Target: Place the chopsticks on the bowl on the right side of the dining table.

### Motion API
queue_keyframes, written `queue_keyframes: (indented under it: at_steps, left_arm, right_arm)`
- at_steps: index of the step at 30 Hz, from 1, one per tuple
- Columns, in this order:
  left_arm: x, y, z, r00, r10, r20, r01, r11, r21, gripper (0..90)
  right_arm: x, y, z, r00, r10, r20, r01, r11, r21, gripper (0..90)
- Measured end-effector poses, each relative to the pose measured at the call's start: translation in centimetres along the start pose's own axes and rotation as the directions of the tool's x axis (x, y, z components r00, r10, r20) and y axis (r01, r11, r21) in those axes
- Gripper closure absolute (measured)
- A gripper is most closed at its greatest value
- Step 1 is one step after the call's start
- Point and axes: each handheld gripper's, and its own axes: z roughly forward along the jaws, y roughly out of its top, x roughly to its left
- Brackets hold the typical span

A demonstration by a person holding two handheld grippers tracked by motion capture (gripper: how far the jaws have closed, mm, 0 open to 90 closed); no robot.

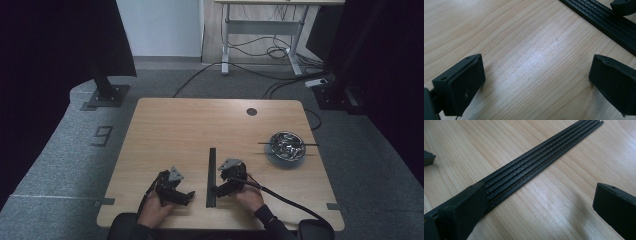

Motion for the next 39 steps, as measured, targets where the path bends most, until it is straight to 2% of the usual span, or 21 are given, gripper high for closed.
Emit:
queue_keyframes:
  at_steps: [4, 17, 19, 22, 24, 26, 32, 37, 39]
  left_arm:
    - [0.0, 0.0, 0.0, 1.0, 0.001, 0.001, -0.001, 1.0, 0.0, 0.0]
    - [0.0, 0.0, 0.0, 1.0, 0.0, 0.001, 0.0, 1.0, 0.0, 0.0]
    - [0.0, 0.0, 0.0, 1.0, 0.0, 0.001, 0.0, 1.0, -0.001, 0.0]
    - [0.0, 0.0, 0.0, 1.0, 0.0, 0.0, 0.0, 1.0, 0.0, 0.0]
    - [0.0, 0.0, 0.0, 1.0, 0.001, 0.001, -0.001, 1.0, 0.001, 0.0]
    - [0.0, 0.0, 0.0, 1.0, 0.001, 0.001, -0.001, 1.0, 0.001, 0.0]
    - [-0.1, 0.0, 0.0, 1.0, 0.002, 0.002, -0.002, 1.0, 0.002, 0.0]
    - [-0.1, 0.0, 0.0, 1.0, 0.003, 0.002, -0.003, 1.0, 0.002, 0.0]
    - [-0.1, 0.0, 0.0, 1.0, 0.002, 0.002, -0.002, 1.0, 0.002, 0.0]
  right_arm:
    - [0.0, 0.0, -0.1, 1.0, -0.003, 0.004, 0.003, 1.0, 0.01, 0.0]
    - [-0.7, -0.1, -0.8, 0.998, -0.013, 0.063, 0.01, 0.999, 0.036, 0.2]
    - [-0.7, -0.1, -0.8, 0.998, -0.013, 0.063, 0.011, 1.0, 0.028, 0.2]
    - [-0.4, -0.1, -0.6, 0.9995, -0.003, 0.032, 0.003, 1.0, 0.009, 0.4]
    - [-0.3, -0.2, -0.3, 0.9996, -0.008, 0.026, 0.007, 1.0, 0.017, 0.4]
    - [-0.3, -0.4, -0.1, 0.9991, -0.014, 0.04, 0.012, 0.999, 0.035, 0.0]
    - [-1.4, -0.8, -0.5, 0.9985, 0.005, 0.055, -0.008, 0.999, 0.043, 0.0]
    - [-3.3, -1.9, -1.3, 0.9959, 0.043, 0.079, -0.047, 0.998, 0.047, 0.0]
    - [-3.6, -2.1, -1.5, 0.9954, 0.047, 0.083, -0.051, 0.998, 0.047, 0.0]
